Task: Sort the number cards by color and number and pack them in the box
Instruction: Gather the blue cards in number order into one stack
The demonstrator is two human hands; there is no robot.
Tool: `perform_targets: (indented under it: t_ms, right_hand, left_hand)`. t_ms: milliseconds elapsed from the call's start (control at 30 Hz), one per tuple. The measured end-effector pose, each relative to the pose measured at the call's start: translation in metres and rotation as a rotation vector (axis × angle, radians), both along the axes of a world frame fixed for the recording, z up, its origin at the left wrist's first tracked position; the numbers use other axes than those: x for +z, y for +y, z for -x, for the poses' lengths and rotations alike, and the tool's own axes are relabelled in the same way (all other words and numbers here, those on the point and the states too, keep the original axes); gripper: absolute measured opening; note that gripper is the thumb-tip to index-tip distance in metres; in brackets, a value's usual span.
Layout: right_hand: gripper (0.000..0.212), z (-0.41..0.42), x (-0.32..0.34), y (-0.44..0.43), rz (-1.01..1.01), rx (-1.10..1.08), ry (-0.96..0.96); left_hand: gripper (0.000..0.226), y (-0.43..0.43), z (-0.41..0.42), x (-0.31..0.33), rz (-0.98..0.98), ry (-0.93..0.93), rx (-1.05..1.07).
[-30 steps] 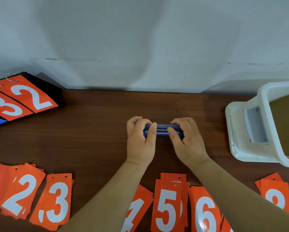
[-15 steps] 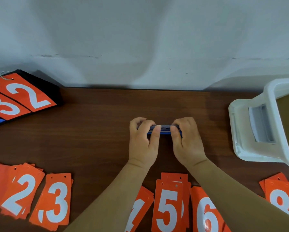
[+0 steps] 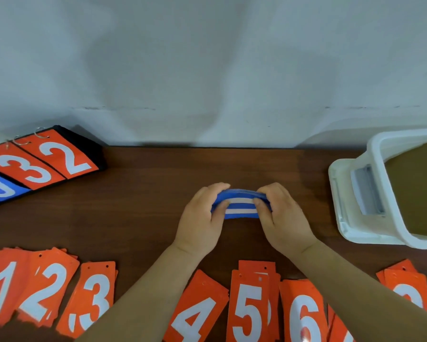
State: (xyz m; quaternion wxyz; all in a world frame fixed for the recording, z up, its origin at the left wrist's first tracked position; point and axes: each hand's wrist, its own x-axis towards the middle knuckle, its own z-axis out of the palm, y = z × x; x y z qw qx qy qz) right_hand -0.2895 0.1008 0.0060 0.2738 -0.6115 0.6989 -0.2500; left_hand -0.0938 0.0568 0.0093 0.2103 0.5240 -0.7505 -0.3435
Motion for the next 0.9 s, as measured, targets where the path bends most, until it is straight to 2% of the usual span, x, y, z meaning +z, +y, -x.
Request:
perform_targets:
  t_ms: [67,233,333,500,767,833,900]
  right_hand:
    - [0.010,0.003,0.020,0.009,0.018,-0.026,-0.034]
    - [0.032,0.018,0.070,0.042,0.135,-0.031,-0.135]
    - [0.028,0.035,0.096,0.068,0.156,-0.048,-0.212]
    - [0.024,0.084,0.136,0.109,0.068,-0.077,-0.374]
    - [0.021,0.181,0.188,0.132,-0.166,0.037,-0.250]
    - [0.021,0.201,0.191,0.133,-0.172,-0.008,-0.237]
    - [0.022,0.219,0.189,0.132,-0.145,-0.103,-0.303]
  left_hand:
    - [0.038,0.007,0.000,0.021,0.011,0.048,-0.008]
    - [0.032,0.029,0.009,0.073,-0.056,0.147,-0.029]
    - [0.033,0.046,0.019,0.100,-0.086,0.168,-0.059]
    - [0.029,0.067,0.056,0.138,-0.137,0.157,-0.211]
    - [0.023,0.065,0.156,0.174,-0.158,-0.003,-0.467]
    - [0.029,0.060,0.183,0.177,-0.136,0.000,-0.472]
    - [0.040,0.055,0.205,0.171,-0.104,0.070,-0.397]
